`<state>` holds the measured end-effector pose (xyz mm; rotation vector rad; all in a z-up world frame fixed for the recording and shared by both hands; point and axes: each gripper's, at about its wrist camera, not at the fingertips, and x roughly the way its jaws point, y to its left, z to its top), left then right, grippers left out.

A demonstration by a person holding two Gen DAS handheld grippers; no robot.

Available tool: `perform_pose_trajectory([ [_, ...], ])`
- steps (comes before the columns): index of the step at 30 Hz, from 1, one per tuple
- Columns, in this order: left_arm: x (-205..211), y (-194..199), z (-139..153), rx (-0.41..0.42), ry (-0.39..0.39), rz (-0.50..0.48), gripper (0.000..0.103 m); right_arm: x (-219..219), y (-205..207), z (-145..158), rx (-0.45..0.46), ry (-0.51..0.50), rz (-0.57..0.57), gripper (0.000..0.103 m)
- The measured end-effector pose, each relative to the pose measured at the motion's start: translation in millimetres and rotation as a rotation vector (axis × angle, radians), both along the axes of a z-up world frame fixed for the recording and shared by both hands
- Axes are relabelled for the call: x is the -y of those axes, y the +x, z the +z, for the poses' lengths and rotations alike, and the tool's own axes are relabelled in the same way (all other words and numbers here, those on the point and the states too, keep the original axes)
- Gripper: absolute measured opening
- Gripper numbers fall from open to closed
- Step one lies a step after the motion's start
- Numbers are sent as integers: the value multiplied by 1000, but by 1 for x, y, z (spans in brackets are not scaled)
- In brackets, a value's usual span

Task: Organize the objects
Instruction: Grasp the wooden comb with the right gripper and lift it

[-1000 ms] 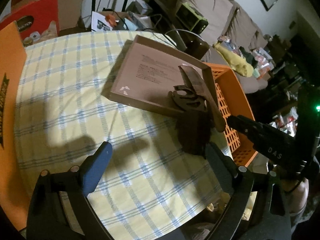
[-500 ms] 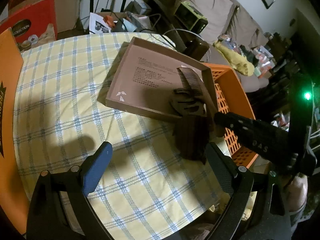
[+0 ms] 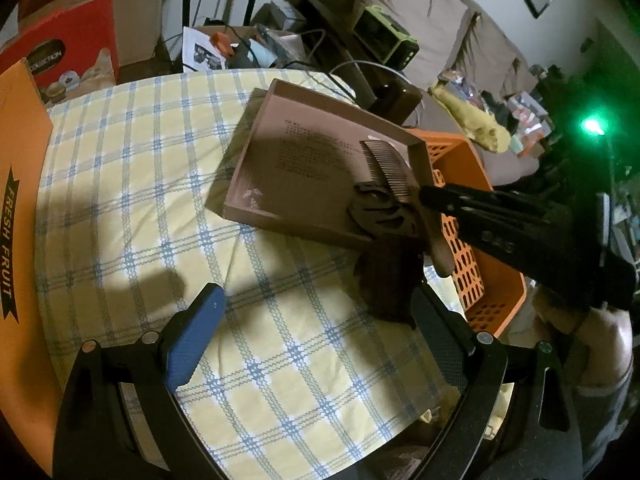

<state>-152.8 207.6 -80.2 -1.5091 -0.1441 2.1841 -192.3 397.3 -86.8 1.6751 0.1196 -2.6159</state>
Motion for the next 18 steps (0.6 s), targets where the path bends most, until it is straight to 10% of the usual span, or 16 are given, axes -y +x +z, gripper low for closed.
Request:
perform_pose_trajectory([
  [18, 0, 3, 2, 6, 7, -12, 93, 4, -12, -15, 110, -8, 33, 28],
])
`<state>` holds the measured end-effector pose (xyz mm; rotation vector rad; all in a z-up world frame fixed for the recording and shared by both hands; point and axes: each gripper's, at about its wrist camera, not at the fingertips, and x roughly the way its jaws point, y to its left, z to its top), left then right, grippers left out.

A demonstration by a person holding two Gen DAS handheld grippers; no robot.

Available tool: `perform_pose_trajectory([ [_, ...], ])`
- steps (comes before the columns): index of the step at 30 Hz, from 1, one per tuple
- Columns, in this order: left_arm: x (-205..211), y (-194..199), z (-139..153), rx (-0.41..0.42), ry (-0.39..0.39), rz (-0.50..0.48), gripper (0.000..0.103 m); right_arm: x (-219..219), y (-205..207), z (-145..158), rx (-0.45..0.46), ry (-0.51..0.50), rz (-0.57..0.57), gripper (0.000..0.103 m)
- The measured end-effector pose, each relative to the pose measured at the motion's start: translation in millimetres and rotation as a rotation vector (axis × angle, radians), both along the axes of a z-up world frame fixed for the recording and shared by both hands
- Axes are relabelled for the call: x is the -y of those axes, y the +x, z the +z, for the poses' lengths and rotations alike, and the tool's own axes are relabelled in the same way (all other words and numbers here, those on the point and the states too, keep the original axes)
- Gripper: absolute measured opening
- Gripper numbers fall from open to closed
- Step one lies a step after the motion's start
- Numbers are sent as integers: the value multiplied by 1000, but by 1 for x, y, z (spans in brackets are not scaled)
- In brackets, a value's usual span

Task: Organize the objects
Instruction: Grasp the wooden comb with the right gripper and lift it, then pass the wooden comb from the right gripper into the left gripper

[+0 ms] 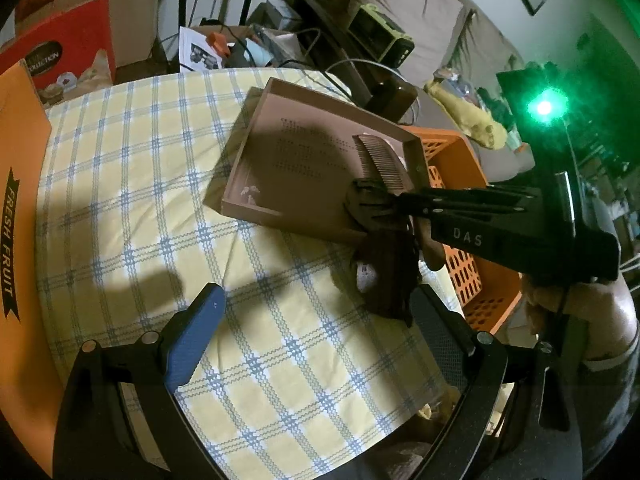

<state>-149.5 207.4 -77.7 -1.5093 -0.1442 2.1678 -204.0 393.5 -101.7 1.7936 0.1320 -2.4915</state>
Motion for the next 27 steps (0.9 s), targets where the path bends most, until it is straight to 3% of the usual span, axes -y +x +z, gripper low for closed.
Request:
perform_pose_trajectory([
  [6, -1, 0, 2, 4, 12, -5, 93, -9, -2, -2, -7, -96, -28, 23],
  [12, 8, -5, 4, 18, 37, 15, 93, -7, 4, 3, -43, -128, -32, 20],
  [27, 43, -36, -7, 133, 227, 144, 93, 34, 31, 30, -108, -205, 81, 20],
])
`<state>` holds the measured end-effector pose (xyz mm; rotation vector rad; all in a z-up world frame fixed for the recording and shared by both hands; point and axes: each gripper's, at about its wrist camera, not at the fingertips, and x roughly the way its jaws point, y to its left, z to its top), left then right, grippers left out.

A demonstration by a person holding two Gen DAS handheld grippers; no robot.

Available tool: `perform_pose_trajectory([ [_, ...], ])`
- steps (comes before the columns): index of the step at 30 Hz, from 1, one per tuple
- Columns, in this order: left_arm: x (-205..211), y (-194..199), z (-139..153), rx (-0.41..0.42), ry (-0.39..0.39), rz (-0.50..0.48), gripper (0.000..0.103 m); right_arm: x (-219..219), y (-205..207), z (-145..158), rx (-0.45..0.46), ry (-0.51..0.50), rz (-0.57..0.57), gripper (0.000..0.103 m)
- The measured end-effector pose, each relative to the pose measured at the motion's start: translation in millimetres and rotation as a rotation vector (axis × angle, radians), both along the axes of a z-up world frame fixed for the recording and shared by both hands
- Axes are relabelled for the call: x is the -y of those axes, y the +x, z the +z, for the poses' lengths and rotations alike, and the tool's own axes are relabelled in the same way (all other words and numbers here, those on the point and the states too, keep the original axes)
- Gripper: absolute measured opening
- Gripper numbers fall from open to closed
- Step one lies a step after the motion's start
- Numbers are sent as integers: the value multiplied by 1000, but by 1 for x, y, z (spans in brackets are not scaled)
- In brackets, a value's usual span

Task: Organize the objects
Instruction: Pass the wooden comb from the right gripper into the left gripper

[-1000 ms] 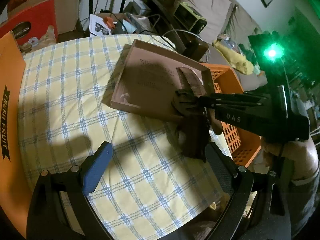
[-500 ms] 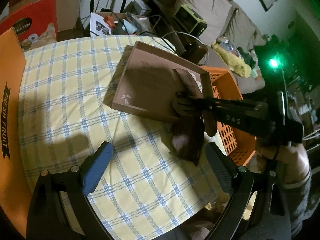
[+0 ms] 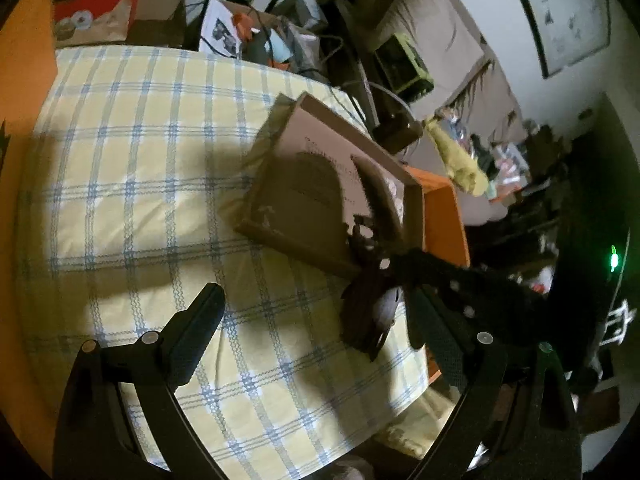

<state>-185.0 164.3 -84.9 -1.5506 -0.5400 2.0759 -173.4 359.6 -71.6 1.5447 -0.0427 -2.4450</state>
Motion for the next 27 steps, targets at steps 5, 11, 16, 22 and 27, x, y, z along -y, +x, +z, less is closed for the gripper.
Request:
perform_pose_trajectory([
  [5, 13, 0, 12, -30, 29, 39, 83, 17, 8, 5, -18, 7, 40, 20],
  [11, 22, -4, 20, -36, 54, 55, 74, 42, 22, 17, -45, -14, 96, 20],
  [16, 23, -1, 19, -29, 68, 53, 60, 59, 31, 23, -54, -31, 135, 20],
  [22, 30, 4, 22, -42, 67, 62, 36, 79, 40, 35, -77, -45, 175, 20],
  [27, 41, 7, 26, -43, 96, 79, 21, 92, 44, 40, -87, -51, 193, 20],
])
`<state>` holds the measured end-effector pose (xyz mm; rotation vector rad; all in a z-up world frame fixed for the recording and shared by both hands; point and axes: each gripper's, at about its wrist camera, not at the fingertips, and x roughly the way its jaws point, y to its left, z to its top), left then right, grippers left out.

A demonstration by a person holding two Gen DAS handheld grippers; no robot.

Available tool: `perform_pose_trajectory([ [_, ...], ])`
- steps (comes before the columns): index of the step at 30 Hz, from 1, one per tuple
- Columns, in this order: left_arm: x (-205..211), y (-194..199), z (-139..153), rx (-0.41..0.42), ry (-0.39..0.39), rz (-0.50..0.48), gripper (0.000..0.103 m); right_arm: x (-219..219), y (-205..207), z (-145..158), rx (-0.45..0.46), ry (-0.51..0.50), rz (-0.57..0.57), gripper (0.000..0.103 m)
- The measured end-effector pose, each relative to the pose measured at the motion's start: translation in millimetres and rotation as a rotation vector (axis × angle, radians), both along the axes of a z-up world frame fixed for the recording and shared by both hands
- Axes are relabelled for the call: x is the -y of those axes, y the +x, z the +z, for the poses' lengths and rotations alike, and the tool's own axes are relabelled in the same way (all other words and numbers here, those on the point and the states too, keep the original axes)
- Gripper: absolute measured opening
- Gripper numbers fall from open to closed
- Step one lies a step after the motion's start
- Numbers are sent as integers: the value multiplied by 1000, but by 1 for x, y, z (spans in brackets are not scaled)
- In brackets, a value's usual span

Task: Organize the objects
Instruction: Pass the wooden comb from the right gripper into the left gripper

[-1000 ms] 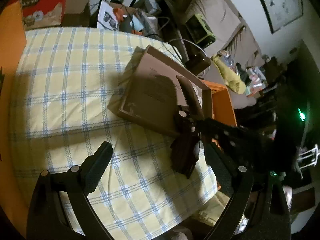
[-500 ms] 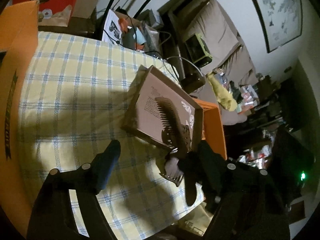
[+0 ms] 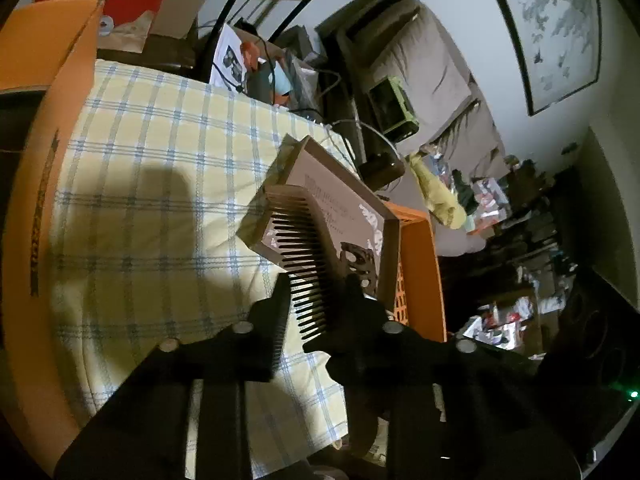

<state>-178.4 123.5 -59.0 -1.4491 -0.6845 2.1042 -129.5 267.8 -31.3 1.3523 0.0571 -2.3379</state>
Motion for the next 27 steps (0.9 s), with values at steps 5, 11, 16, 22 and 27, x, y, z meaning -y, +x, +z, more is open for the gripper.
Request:
perform_pose_trajectory([
  [5, 18, 3, 7, -2, 34, 29, 20, 12, 2, 9, -16, -3, 19, 20],
  [11, 46, 5, 21, -25, 33, 59, 18, 40, 3, 21, -37, -10, 54, 20],
  [16, 76, 6, 31, -46, 12, 100, 18, 73, 0, 26, -51, -22, 91, 20],
  [22, 118, 0, 37, -53, -10, 138, 16, 118, -14, 25, -46, -33, 126, 20],
  [27, 149, -9, 36, -50, -46, 161, 16, 150, -30, 19, -26, -57, 137, 20],
])
